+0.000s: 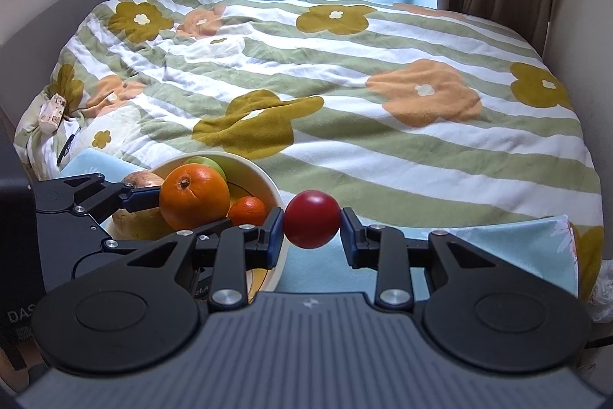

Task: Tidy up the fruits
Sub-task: 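Open the left tool to set the orange in the bowl while the right tool releases the tomato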

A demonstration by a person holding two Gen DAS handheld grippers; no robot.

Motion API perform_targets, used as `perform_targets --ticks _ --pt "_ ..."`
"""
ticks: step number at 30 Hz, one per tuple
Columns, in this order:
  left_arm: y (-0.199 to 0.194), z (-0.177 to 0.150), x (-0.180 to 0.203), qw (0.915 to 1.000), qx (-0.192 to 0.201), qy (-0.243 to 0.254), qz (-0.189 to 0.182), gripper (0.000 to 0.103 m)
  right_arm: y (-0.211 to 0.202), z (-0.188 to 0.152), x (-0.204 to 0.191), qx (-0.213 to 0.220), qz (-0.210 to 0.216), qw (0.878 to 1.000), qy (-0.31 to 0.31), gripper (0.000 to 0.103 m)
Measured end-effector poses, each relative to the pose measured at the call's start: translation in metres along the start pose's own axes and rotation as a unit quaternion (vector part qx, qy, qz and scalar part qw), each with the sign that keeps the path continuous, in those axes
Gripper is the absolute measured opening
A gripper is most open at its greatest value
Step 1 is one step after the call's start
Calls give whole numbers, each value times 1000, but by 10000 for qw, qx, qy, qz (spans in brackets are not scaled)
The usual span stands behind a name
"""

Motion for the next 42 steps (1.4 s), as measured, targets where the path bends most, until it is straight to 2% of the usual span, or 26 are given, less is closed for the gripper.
perform_targets --ticks 8,10,12,13,21,32,42 --pt "2 1 -2 10000 -17 -60 -12 64 0 1 1 -3 0 10000 1 46" --pt "-1 1 -2 9999 84 -56 -45 74 1 1 1 -1 -2 10000 -3 46" --pt "-6 4 -1 9998 182 -40 -21 89 1 1 2 7 -6 10000 1 46" --pt "-9 4 0 9997 234 -20 10 91 3 1 4 11 -8 10000 4 46" --pt "-35 -4 -11 9993 367 -95 44 91 10 0 11 65 16 10000 -12 46" --pt "-94 -19 -50 9965 595 -563 176 95 2 0 -20 40 176 9998 -101 46" --pt "-109 -37 -71 9956 527 -726 258 95 31 -21 -41 -203 267 9991 -267 46"
Point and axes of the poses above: each gripper's, at about its wrist camera, not at the fingertips, and y roughly the way its jaws point, x to its right, z to its top, the point moved 4 cm from there along y, roughly the way its jaws point, and after that the axes turned 4 degrees about -z, right-handed, at the moved point
